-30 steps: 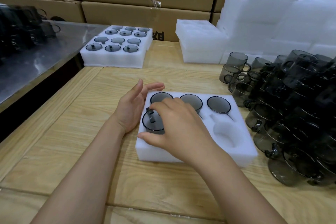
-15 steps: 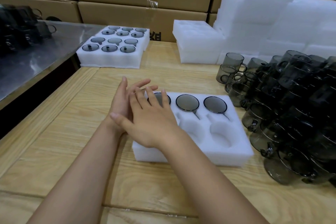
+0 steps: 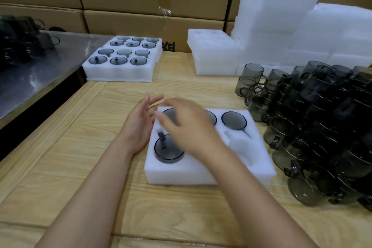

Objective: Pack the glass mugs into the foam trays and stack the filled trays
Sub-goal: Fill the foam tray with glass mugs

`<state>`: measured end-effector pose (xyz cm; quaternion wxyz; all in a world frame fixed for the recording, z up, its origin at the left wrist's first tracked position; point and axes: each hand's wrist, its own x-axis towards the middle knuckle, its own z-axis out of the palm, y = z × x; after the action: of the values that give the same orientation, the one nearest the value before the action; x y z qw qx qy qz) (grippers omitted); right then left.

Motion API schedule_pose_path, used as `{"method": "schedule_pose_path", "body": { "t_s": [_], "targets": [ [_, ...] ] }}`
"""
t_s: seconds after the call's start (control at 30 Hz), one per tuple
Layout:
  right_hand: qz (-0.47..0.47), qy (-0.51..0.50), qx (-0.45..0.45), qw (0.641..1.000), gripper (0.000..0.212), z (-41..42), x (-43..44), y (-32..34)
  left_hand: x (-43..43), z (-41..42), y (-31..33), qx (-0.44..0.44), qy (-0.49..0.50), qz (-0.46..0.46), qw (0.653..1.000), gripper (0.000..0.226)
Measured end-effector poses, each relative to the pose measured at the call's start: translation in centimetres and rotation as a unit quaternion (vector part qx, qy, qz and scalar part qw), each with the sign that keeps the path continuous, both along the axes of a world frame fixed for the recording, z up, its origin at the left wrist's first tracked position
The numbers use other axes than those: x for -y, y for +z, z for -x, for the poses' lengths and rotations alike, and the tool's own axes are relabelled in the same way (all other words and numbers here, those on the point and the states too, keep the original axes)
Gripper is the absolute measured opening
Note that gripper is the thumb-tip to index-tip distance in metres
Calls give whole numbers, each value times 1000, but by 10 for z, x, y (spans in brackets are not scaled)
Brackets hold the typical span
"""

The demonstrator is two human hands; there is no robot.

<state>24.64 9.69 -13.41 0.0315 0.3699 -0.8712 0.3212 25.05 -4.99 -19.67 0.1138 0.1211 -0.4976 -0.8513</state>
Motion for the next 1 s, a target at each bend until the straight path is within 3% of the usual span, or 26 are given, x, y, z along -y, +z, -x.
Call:
{"method": "schedule_pose_path", "body": {
  "t_s": [0.07,0.17,0.4,0.57,0.83,1.0],
  "targets": [
    [-61,-121,-75,988,36,20,-36,12,0,-1,2,3,-6,20,1000,40],
    [-174,-283,-175,927,30,38,-91,23,2,-2,2,9,-24,30,999,44],
    [-324,-368,-116,864,34,43,-123,-3,3,-1,-3,6,-24,44,999,47],
    [-324,-377,-105,861,13,45,-128,-15,2,-3,-1,9,-19,42,999,49],
    [-195,-369,-86,905,22,45,-132,-20,-3,-4,1,-6,-12,64,998,41],
    [-82,-354,-158,918,15,38,-134,-18,-12,-6,4,-42,64,177,981,23]
  ]
}}
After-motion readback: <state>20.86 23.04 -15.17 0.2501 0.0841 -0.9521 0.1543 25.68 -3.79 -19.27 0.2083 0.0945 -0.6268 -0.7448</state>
